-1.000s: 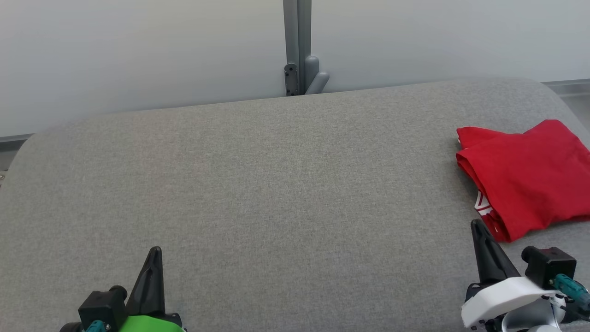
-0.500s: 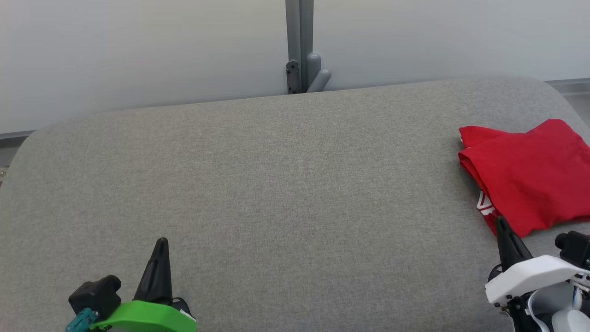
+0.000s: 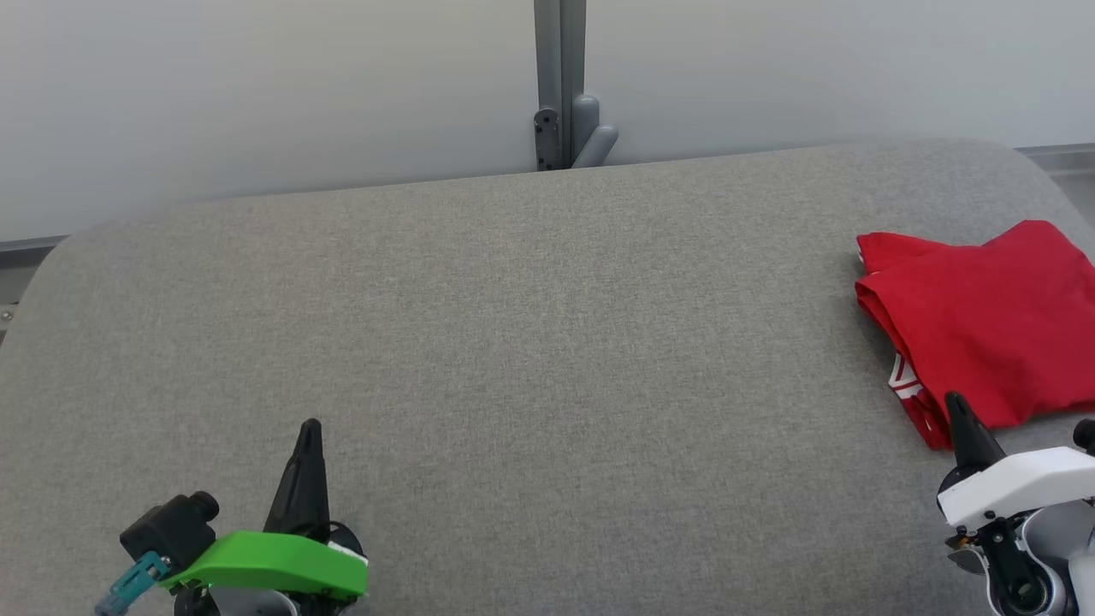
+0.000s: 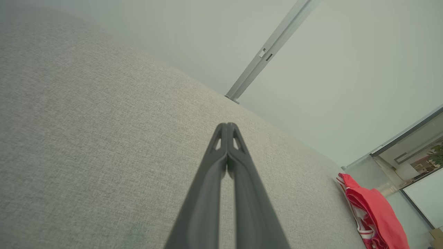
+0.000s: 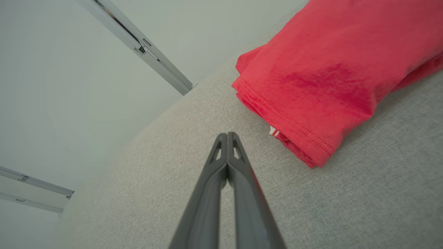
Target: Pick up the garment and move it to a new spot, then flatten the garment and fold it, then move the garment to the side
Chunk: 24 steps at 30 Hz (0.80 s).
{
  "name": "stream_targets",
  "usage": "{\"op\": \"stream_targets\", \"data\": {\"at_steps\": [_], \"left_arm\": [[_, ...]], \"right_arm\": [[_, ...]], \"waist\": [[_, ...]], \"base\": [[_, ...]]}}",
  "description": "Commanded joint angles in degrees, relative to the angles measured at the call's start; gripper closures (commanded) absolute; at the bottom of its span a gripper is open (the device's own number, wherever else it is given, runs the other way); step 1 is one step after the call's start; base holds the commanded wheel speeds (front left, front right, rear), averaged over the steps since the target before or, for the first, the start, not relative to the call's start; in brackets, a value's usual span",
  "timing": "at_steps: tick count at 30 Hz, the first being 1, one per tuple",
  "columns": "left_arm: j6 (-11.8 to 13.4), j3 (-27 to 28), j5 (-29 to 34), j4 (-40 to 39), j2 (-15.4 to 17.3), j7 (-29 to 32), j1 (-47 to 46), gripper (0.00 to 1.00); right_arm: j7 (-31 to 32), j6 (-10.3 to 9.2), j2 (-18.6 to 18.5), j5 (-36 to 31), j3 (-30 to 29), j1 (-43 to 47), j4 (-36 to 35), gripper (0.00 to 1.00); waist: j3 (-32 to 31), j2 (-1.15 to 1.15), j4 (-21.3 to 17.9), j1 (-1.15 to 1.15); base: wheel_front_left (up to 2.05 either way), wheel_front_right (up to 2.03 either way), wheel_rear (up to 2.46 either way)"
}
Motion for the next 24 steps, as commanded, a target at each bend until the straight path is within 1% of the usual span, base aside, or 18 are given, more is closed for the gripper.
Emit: {"op": "stream_targets", "data": {"at_steps": [1, 24], "left_arm": [[-0.6, 0.0, -2.4, -0.1, 0.0, -0.4, -2.1, 1.0], [-3.0, -1.0, -18.2, 3.9, -1.9, -1.3, -6.6, 1.0]], "right_arm": [[0.9, -0.02, -0.8, 2.3, -1.0, -2.1, 0.1, 1.0], [8.1, -0.02, -2.1, 18.6, -6.8, -7.3, 6.5, 1.0]], "waist": [[0.0, 0.0, 0.0, 0.0], [0.6, 0.0, 0.5, 0.0]], "base": [[0.0, 0.0, 0.0], [0.0, 0.0, 0.0]]}}
